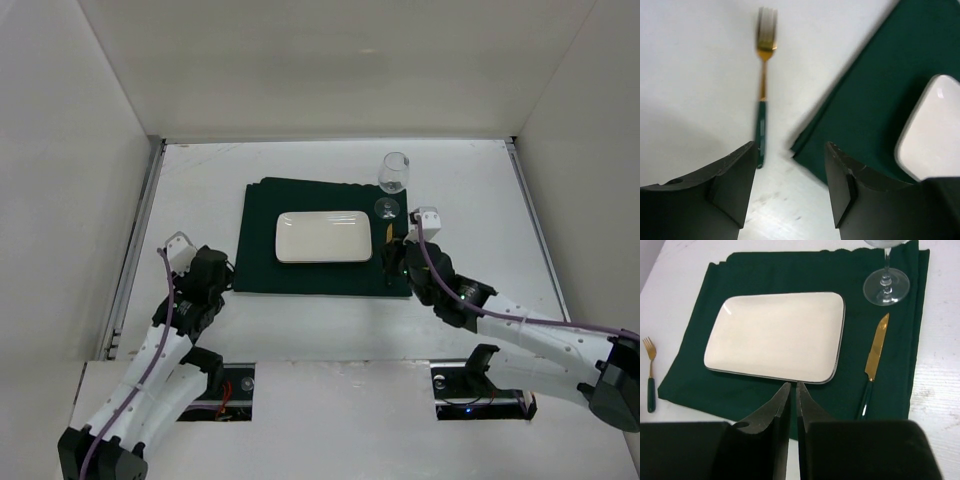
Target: Set the dinner table for one person
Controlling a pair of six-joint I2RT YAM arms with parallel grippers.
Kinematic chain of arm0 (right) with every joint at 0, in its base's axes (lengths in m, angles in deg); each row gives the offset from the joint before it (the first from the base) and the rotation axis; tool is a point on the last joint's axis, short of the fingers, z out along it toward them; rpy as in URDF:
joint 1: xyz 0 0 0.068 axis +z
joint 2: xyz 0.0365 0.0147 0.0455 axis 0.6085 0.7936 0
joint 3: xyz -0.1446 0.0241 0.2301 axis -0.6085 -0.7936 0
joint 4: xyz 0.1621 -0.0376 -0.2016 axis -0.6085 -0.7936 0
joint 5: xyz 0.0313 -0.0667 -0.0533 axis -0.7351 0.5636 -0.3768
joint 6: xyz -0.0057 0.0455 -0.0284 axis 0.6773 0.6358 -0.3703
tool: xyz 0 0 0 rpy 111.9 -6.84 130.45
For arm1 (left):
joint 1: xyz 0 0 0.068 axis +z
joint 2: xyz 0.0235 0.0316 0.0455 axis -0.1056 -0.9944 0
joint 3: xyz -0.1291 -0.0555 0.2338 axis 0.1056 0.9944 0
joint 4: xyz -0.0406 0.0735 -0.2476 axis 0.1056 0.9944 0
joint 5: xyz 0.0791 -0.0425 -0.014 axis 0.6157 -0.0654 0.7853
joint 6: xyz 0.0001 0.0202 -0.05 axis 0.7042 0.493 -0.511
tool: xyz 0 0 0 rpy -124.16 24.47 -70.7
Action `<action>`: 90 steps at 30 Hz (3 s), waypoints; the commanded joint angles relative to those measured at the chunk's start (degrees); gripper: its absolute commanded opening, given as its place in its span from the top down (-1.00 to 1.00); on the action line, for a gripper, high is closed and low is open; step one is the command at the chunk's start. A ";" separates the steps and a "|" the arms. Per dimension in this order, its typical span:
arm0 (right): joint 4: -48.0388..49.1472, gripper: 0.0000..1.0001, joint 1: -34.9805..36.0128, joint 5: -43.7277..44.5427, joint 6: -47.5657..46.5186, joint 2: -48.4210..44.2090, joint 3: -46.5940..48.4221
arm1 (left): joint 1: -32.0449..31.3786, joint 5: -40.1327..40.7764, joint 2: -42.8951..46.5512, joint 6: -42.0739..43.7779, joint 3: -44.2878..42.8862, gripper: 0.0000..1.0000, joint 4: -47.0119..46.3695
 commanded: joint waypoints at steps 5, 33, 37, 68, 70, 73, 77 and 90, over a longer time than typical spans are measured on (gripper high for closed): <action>8.67 0.69 0.37 -0.31 -0.91 -6.03 -5.83 | 0.50 2.92 0.33 -4.14 -6.57 -0.07 18.43; 11.13 0.64 0.01 -5.32 0.41 -1.11 -6.10 | 3.31 -1.82 -18.92 -7.23 -1.22 0.27 6.85; 11.13 0.64 0.01 -5.23 0.49 -2.34 -6.54 | 4.81 -2.79 -20.60 -6.09 -0.08 0.32 4.49; 11.83 0.63 -0.34 -5.50 0.32 0.03 -6.54 | 11.40 -6.57 -29.66 0.41 2.39 0.72 -7.47; 11.83 0.63 -0.34 -5.50 0.49 -0.15 -6.71 | 10.88 -6.13 -27.99 0.68 2.39 0.79 -7.30; 11.48 0.63 -0.69 -5.50 0.41 -0.23 -6.80 | 10.17 -5.08 -24.48 2.08 0.81 0.84 -5.64; 12.01 0.62 -0.69 -5.50 0.58 -0.50 -6.98 | 5.44 -0.78 -21.48 4.02 -3.58 0.87 -0.46; 12.62 0.59 -1.30 -5.50 0.67 -0.76 -7.68 | -10.04 0.37 -35.53 17.63 -22.83 0.86 2.98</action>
